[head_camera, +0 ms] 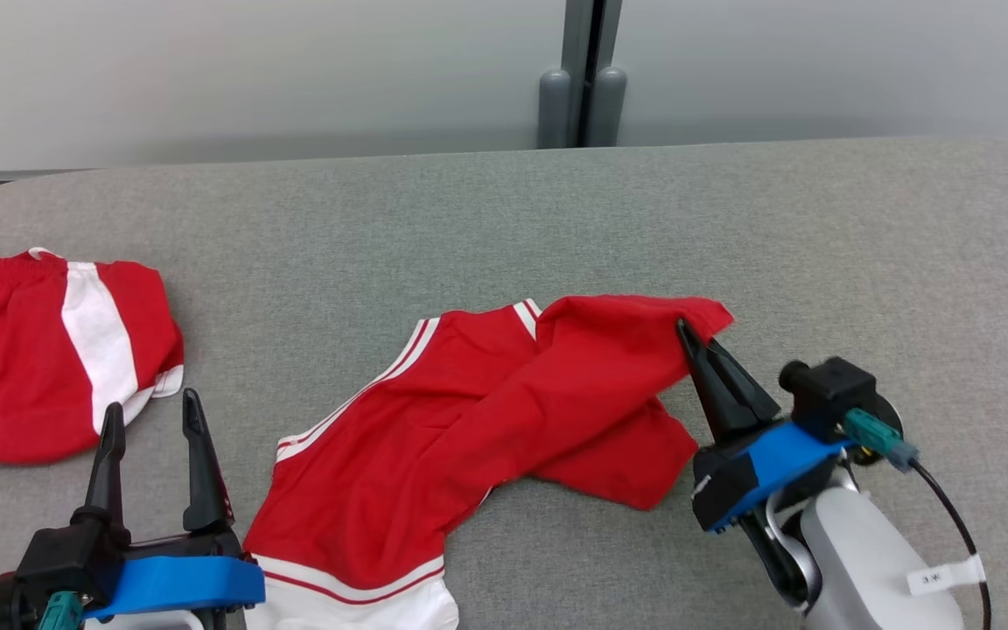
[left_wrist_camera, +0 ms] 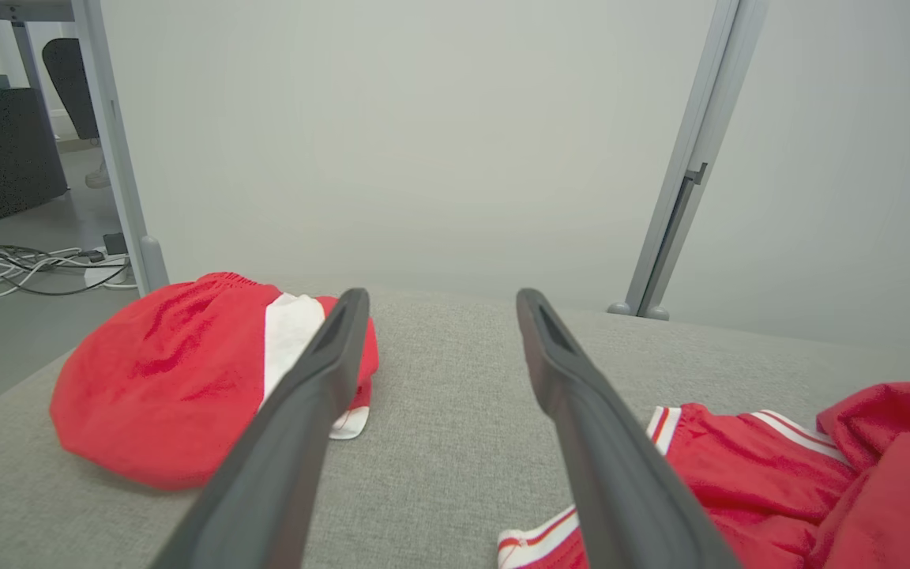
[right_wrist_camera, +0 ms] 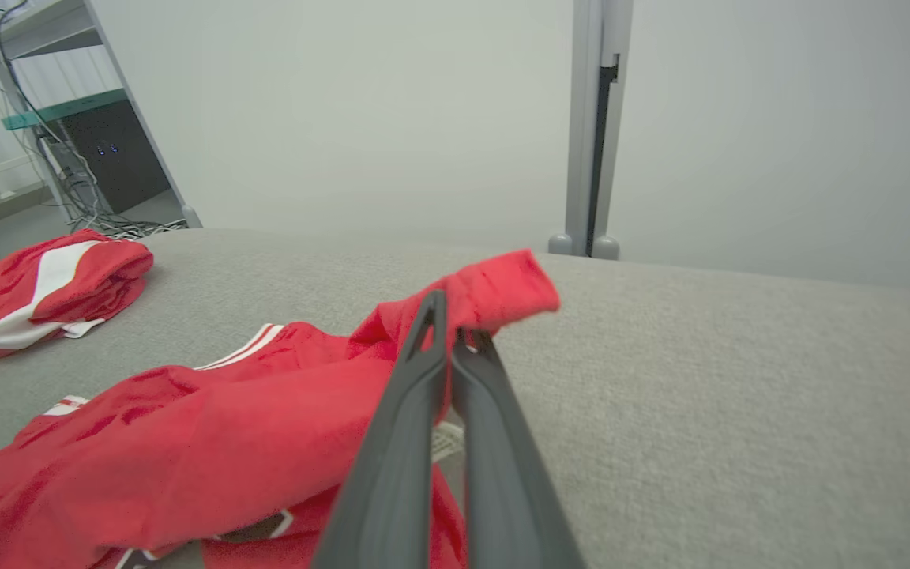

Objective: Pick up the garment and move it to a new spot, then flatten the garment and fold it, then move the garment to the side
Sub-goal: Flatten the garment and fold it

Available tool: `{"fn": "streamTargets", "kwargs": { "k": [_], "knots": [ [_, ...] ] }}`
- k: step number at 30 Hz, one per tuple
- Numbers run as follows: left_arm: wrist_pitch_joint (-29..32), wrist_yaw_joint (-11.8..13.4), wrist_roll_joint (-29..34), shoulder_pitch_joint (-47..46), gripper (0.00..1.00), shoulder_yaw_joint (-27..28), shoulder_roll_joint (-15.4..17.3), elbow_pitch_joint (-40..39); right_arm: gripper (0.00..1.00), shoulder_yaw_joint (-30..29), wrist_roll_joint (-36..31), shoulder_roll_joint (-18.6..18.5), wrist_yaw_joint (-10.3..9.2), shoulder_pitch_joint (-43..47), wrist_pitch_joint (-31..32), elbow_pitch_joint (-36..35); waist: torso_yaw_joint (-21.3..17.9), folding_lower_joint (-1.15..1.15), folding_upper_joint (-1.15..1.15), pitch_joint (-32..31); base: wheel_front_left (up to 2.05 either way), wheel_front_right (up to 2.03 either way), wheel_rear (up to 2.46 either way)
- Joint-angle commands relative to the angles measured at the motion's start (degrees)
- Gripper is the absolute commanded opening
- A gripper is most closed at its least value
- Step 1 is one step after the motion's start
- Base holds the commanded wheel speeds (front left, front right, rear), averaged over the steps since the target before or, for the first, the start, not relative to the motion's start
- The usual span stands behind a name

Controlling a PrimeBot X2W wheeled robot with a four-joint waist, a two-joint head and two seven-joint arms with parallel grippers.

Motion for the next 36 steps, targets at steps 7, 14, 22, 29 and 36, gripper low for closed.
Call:
{"fn": "streamTargets", "kwargs": {
  "k": [7,14,22,29,36],
  "knots": [
    [-0.2,-0.1,0.5,1.0,1.00,0.1,0.0,-0.4,0.00,-7.4,1.6,0.0,0.01,11.1,-0.2,-3.6,-2.8,0.01,0.00,-0.8,0.00,0.00,0.00],
    [-0.2,-0.3,0.6,1.4,1.00,-0.3,0.0,-0.2,0.00,-13.6,1.2,0.3,0.01,18.7,-0.2,-1.8,-3.1,0.01,0.00,-1.1,0.00,0.00,0.00],
    [-0.2,-0.4,0.8,1.8,1.00,-0.2,0.0,0.0,0.00,-17.7,1.5,1.2,0.01,24.5,-0.2,1.3,-2.9,0.01,0.00,-1.5,0.00,0.00,0.00],
    [-0.2,-0.5,1.1,1.9,1.00,0.4,0.0,0.0,1.00,-21.7,-1.8,2.1,0.01,23.9,-0.2,-5.4,-3.4,0.01,0.00,-1.7,0.00,0.00,0.00],
    [-0.2,-0.6,1.7,2.2,1.00,1.0,0.0,0.1,1.00,-23.4,-7.5,2.7,0.01,21.9,-0.2,-17.6,-3.2,0.01,0.00,-2.4,0.00,0.00,0.00]
  ]
}}
